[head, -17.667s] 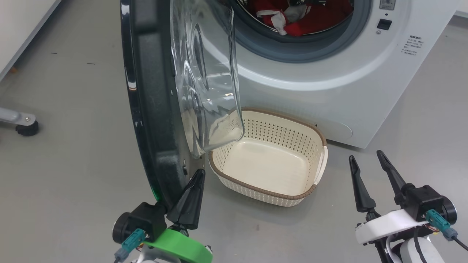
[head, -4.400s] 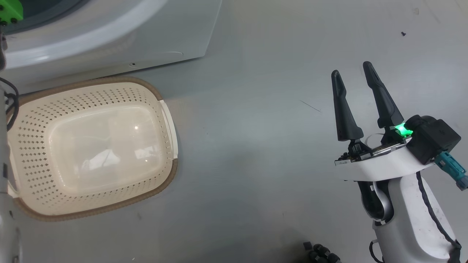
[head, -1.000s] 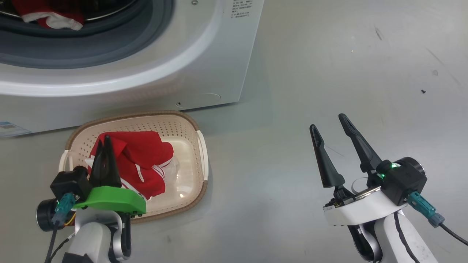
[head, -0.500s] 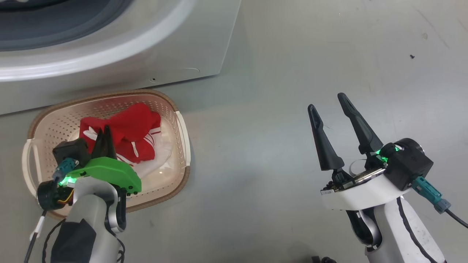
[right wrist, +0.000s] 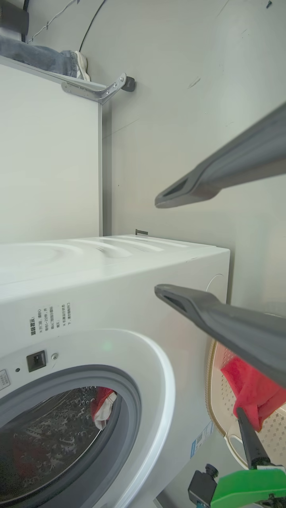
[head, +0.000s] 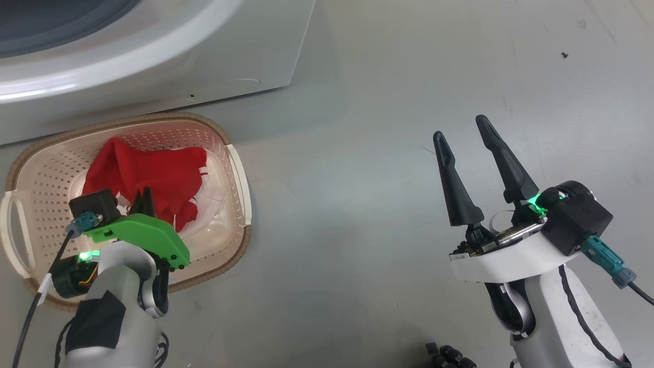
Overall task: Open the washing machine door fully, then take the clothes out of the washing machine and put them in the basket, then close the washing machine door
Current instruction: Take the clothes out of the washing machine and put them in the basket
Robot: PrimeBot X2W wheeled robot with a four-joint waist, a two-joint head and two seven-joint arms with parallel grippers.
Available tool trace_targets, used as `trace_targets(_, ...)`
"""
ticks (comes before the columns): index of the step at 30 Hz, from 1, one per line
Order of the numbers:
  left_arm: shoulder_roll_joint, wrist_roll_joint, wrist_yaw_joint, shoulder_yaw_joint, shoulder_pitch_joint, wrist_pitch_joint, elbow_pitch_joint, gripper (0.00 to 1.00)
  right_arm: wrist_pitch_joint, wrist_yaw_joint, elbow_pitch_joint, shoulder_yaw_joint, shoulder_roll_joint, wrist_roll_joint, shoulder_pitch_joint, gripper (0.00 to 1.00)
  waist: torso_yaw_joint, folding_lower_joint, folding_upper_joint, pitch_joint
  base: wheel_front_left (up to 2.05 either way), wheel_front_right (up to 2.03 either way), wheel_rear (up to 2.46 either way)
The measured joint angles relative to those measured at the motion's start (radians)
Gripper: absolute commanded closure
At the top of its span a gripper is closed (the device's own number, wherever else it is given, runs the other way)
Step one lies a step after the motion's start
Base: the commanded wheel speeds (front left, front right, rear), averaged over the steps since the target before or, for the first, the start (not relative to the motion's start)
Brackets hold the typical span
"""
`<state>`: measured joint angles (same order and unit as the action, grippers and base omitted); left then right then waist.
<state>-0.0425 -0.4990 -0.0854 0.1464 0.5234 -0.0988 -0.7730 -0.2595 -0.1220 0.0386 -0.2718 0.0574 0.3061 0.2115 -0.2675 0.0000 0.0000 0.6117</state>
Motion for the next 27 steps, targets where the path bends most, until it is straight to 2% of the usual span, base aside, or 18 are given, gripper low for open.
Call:
trace_targets(1,0.000,-0.005,0.001,-0.002,0.007,0.002,-0.011,1.00,0.000,0.000,-0.001,0.000,0.000,0.000,0.004,0.00,0.000,0.0000,0.0000,0.001,0.00,0.00,0.00)
trace_targets(2,0.000,-0.006,0.002,-0.002,0.016,0.002,-0.022,0.95,0.000,0.000,-0.001,0.000,0.000,0.000,0.008,0.00,0.001,0.0000,0.0000,0.001,0.00,0.00,0.00)
trace_targets(3,0.000,-0.007,0.003,-0.002,0.023,0.002,-0.030,0.71,0.000,0.000,-0.001,0.000,0.000,0.000,0.008,0.00,0.001,0.0000,0.0000,0.002,0.00,0.00,0.00)
trace_targets(4,0.000,-0.007,0.004,-0.002,0.031,0.001,-0.037,0.64,0.000,0.000,-0.002,0.000,-0.001,0.000,0.008,0.00,0.002,0.0000,0.0000,0.002,0.00,0.00,0.00)
trace_targets(5,0.001,-0.007,0.012,-0.001,0.038,0.001,-0.045,0.20,0.000,0.000,-0.002,0.000,-0.001,0.001,0.009,0.00,0.003,0.0000,0.0000,0.003,0.00,0.00,0.00)
trace_targets(6,0.001,-0.007,0.013,-0.001,0.046,0.001,-0.056,0.04,0.000,0.000,-0.003,0.000,-0.001,0.001,0.009,0.00,0.004,0.0000,0.0000,0.003,0.00,0.00,0.00)
trace_targets(7,0.001,-0.011,0.018,-0.001,0.052,0.001,-0.064,0.00,0.000,0.000,-0.003,0.000,-0.001,0.002,0.011,0.00,0.004,0.0000,0.0000,0.002,0.00,0.00,0.00)
trace_targets(16,0.002,-0.012,0.056,0.001,0.069,-0.051,-0.128,0.00,0.000,0.000,-0.024,-0.002,-0.001,0.002,0.022,0.00,0.010,0.0000,0.0000,-0.023,0.00,0.00,0.00)
trace_targets(27,0.006,-0.009,0.088,0.016,0.070,-0.137,-0.123,0.00,0.000,0.000,-0.043,0.027,-0.002,0.002,0.021,0.00,0.033,0.0000,0.0000,-0.085,0.00,0.00,0.00)
